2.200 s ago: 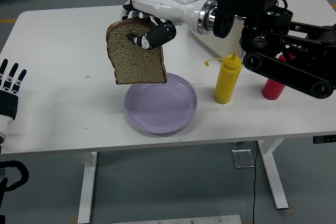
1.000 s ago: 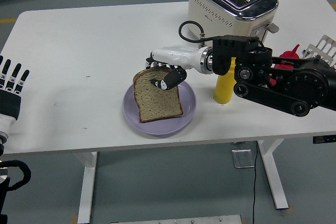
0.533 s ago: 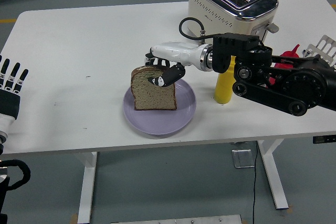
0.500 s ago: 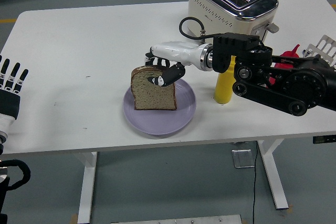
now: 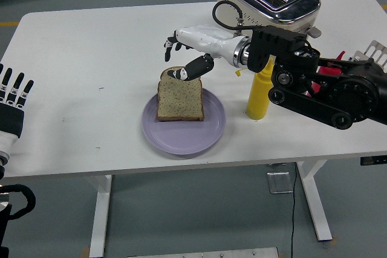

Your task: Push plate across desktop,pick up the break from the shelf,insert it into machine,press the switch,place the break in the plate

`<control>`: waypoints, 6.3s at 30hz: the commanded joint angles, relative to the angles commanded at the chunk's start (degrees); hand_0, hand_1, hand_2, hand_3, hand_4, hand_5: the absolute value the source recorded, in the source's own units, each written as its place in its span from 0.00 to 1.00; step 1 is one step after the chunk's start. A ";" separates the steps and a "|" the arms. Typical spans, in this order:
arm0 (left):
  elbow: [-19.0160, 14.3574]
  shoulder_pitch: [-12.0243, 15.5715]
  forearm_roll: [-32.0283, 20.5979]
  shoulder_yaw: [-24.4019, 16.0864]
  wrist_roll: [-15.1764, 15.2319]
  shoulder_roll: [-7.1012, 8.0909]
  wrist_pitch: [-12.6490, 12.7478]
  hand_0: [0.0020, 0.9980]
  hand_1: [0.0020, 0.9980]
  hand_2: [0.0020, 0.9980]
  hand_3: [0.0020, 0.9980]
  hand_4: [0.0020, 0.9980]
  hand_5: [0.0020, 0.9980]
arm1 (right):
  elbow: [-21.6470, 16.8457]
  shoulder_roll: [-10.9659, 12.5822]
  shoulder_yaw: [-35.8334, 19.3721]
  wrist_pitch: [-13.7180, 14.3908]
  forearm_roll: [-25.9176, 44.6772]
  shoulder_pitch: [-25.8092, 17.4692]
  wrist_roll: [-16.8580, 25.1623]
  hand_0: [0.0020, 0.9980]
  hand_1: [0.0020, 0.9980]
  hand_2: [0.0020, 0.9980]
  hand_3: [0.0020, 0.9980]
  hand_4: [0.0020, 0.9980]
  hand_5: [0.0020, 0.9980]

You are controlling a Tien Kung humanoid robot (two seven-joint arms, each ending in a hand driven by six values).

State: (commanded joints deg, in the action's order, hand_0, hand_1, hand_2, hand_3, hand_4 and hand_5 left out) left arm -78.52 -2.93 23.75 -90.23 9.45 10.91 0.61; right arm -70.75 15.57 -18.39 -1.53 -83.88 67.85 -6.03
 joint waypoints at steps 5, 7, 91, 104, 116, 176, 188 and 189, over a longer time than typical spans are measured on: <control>0.01 0.02 0.02 0.08 -0.01 -0.01 -0.01 0.82 0.86 0.94 0.80 0.63 1.00 | -0.45 0.20 -1.82 0.53 -0.45 -0.21 0.07 0.67 0.75 0.82 0.86 0.70 0.38; 0.03 0.01 0.02 0.12 0.00 -0.02 0.00 0.82 0.86 0.94 0.80 0.63 1.00 | -0.84 0.33 -2.34 0.59 -0.51 -0.37 0.02 0.67 0.75 0.82 0.86 0.70 0.38; -0.18 -0.08 0.02 0.88 0.14 -0.45 0.05 0.82 0.86 0.94 0.80 0.64 1.00 | -5.30 0.02 -96.54 -1.48 70.87 -60.58 1.73 0.85 0.80 0.79 0.78 0.51 0.46; -0.16 -0.14 -0.02 0.81 0.18 -0.53 0.07 0.82 0.86 0.94 0.80 0.64 1.00 | -5.19 -0.41 -96.62 -1.51 70.83 -60.48 1.88 0.85 0.80 0.79 0.79 0.51 0.46; -0.19 -0.18 0.02 0.78 0.16 -0.52 0.07 0.82 0.86 0.94 0.80 0.64 1.00 | -5.16 -0.48 -97.07 -2.49 70.86 -60.43 0.86 0.87 0.82 0.84 0.92 0.52 0.48; -0.75 0.11 -0.33 1.69 0.17 -0.41 0.00 0.82 0.86 0.94 0.80 0.64 1.00 | -6.43 -1.57 -96.75 -2.74 71.87 -61.73 2.11 0.87 0.82 0.81 0.83 0.57 0.55; -0.81 0.06 -0.37 1.60 0.12 -0.41 -0.03 0.82 0.86 0.94 0.80 0.64 1.00 | -6.54 -1.52 -96.43 -2.95 72.25 -61.53 2.04 0.86 0.81 0.78 0.81 0.56 0.54; -0.81 0.05 -0.37 1.58 0.12 -0.41 -0.04 0.82 0.86 0.94 0.80 0.64 1.00 | -6.56 -1.53 -96.42 -2.97 72.29 -61.52 2.04 0.86 0.81 0.78 0.81 0.56 0.54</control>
State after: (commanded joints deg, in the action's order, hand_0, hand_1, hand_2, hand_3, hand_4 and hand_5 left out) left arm -79.33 -2.88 23.38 -88.65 9.57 10.50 0.58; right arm -77.31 14.05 -114.81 -4.49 -11.59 6.33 -3.99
